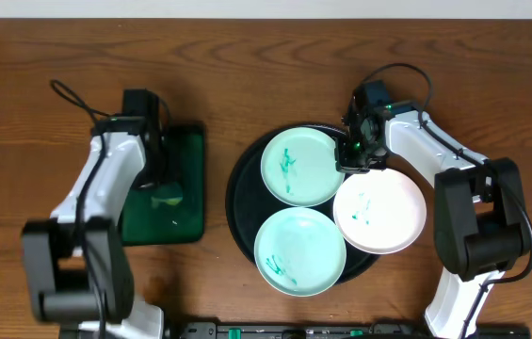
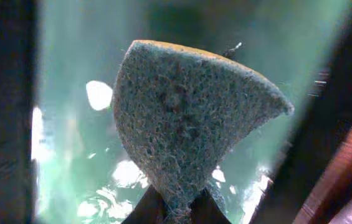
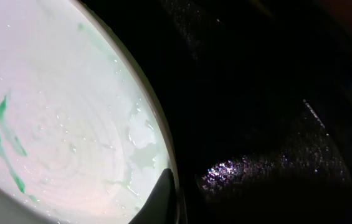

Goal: Clean dirty plates on tray and stack at the side
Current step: 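Lift the green sponge up out of the tray with left gripper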

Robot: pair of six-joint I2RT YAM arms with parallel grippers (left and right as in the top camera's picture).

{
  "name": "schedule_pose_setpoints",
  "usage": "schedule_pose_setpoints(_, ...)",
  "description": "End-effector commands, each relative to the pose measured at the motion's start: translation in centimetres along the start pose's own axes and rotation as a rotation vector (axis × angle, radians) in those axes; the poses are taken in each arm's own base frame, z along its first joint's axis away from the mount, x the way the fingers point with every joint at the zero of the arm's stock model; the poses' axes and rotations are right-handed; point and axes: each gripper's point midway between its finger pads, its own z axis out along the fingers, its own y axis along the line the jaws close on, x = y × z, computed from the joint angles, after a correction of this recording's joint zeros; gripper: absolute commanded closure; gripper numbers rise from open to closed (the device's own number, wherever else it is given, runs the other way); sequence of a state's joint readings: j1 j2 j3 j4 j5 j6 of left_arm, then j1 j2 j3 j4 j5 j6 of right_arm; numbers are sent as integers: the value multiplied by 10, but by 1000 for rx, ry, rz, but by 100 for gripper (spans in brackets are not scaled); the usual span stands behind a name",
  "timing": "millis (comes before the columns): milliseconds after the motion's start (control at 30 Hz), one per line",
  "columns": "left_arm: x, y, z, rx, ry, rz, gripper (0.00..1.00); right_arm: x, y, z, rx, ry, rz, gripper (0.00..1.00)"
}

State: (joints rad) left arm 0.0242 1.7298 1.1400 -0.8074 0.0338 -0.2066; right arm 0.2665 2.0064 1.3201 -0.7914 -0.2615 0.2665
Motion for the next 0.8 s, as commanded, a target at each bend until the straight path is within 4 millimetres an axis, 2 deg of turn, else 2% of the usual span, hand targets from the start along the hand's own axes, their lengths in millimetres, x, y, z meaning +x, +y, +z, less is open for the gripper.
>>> schedule_pose_setpoints(0, 11, 7, 25, -42, 76, -10, 93, 6, -8, 7, 26, 32, -7, 99)
schedule_pose_setpoints(133, 12, 7, 27, -44, 83, -17, 93, 6, -8, 7, 26, 32, -8, 99)
schedule_pose_setpoints(233, 5, 5, 9, -27, 25, -16, 93, 7, -8, 7, 26, 33, -7, 99)
schedule_pose_setpoints(567, -6, -13, -98, 68, -311, 77, 93, 5, -8, 7, 24, 26, -10, 99)
schedule_pose_setpoints(767, -13, -7, -149, 14, -519, 114, 93, 5, -8, 7, 25, 29, -9, 99)
